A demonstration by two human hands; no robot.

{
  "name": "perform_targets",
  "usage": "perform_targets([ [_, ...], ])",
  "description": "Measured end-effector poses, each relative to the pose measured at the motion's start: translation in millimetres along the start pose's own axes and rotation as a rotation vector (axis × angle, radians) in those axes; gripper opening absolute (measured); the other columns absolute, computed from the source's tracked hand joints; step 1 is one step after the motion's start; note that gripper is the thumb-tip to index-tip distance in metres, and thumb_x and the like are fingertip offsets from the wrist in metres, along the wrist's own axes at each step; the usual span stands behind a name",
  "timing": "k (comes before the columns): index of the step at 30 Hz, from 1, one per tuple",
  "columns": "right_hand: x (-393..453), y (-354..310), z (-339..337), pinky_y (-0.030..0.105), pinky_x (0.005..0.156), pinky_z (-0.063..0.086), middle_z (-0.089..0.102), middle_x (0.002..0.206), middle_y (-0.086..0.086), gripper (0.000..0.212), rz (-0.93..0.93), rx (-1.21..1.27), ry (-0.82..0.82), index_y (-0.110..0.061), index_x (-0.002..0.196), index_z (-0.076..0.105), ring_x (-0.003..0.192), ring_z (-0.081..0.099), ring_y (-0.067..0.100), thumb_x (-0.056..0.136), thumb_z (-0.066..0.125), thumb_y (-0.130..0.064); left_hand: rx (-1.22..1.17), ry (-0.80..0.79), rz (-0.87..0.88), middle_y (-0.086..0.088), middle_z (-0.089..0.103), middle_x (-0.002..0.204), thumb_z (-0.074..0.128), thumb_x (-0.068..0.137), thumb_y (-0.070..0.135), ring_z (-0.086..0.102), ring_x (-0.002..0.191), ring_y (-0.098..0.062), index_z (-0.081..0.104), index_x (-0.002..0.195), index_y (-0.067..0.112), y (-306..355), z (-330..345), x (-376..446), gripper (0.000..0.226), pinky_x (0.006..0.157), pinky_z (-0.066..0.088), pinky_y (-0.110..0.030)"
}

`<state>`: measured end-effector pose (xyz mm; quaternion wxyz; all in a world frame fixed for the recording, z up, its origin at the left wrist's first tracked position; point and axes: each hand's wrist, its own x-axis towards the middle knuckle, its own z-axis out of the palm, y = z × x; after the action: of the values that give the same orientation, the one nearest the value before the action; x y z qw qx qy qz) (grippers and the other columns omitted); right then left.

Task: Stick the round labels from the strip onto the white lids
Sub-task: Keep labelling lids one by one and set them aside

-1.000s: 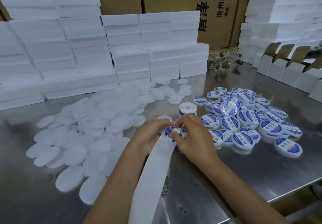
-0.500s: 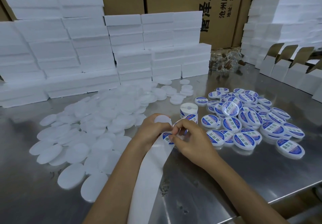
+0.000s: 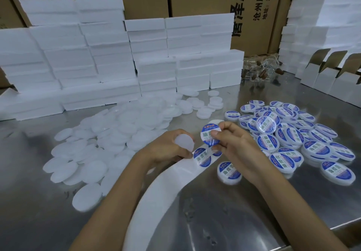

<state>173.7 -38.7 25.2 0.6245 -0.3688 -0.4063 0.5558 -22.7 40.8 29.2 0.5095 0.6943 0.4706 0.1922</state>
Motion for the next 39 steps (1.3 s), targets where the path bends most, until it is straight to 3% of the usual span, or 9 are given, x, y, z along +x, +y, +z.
perform_targets([
  [5,15.4,0.7,15.5,0.028,0.074,0.056,0.071,0.090,0.011,0.021,0.010,-0.057,0.024,-0.013,0.092,0.055,0.081,0.069,0.020,0.087,0.067,0.004,0.031,-0.033,0.013,-0.005,0.067,0.116,0.083,0.082,0.013,0.072,0.091,-0.015,0.065,0.118,0.028,-7.6,-22.1,-11.8,0.044,0.069,0.058,-0.022],
  [8,23.4,1.7,27.5,0.029,0.074,0.054,0.070,0.083,0.008,0.021,-0.007,-0.105,0.035,-0.012,0.091,0.056,0.080,0.068,0.021,0.087,0.067,0.005,-0.375,0.092,0.077,-0.019,0.067,0.122,0.069,0.095,0.025,0.073,0.090,-0.024,0.062,0.125,0.019,-9.5,-18.1,-5.0,0.031,0.078,0.061,-0.034],
  [11,31.1,4.9,41.0,0.031,0.074,0.056,0.071,0.084,0.010,0.021,-0.027,-0.175,0.048,-0.012,0.091,0.057,0.079,0.069,0.023,0.085,0.070,0.003,-0.802,0.030,0.095,-0.019,0.067,0.129,0.041,0.105,0.048,0.069,0.109,-0.031,0.062,0.131,0.010,-9.0,-9.8,1.8,0.051,0.090,0.057,-0.042],
  [13,34.7,10.1,48.3,0.028,0.069,0.055,0.072,0.086,0.007,0.022,-0.036,-0.281,0.071,-0.013,0.091,0.058,0.076,0.069,0.019,0.082,0.074,-0.001,-0.962,-0.020,0.092,-0.020,0.064,0.135,0.027,0.107,0.053,0.063,0.123,-0.034,0.058,0.135,0.007,-9.2,-2.6,3.7,0.062,0.102,0.051,-0.046],
  [15,37.1,18.4,52.2,0.022,0.063,0.053,0.071,0.089,0.004,0.024,-0.052,-0.369,0.104,-0.015,0.091,0.058,0.073,0.069,0.012,0.080,0.077,-0.004,-1.065,-0.029,0.084,-0.022,0.060,0.139,0.025,0.107,0.053,0.058,0.131,-0.035,0.053,0.140,0.005,-10.7,4.5,3.6,0.064,0.107,0.048,-0.047],
  [21,40.5,35.5,51.5,0.026,0.071,0.059,0.067,0.094,0.001,0.031,-0.132,-0.502,0.177,-0.021,0.090,0.055,0.087,0.070,0.015,0.079,0.080,-0.007,-1.056,0.052,0.076,-0.019,0.065,0.133,0.030,0.107,0.049,0.062,0.125,-0.032,0.057,0.134,0.010,-9.3,13.3,3.2,0.054,0.098,0.054,-0.040],
  [34,38.3,38.0,48.9,0.035,0.077,0.061,0.067,0.097,0.002,0.031,-0.159,-0.548,0.200,-0.023,0.092,0.053,0.092,0.069,0.019,0.081,0.078,-0.007,-1.041,0.071,0.064,-0.016,0.072,0.116,0.034,0.107,0.048,0.072,0.104,-0.027,0.061,0.129,0.012,-9.5,17.3,4.6,0.051,0.087,0.061,-0.038],
  [39,38.5,40.9,47.9,0.036,0.076,0.061,0.066,0.093,0.000,0.031,-0.172,-0.589,0.206,-0.024,0.091,0.053,0.089,0.069,0.016,0.081,0.078,-0.009,-1.021,0.077,0.056,-0.020,0.065,0.130,0.034,0.107,0.047,0.065,0.120,-0.031,0.057,0.136,0.010,-6.7,19.0,2.4,0.053,0.101,0.054,-0.042],
])
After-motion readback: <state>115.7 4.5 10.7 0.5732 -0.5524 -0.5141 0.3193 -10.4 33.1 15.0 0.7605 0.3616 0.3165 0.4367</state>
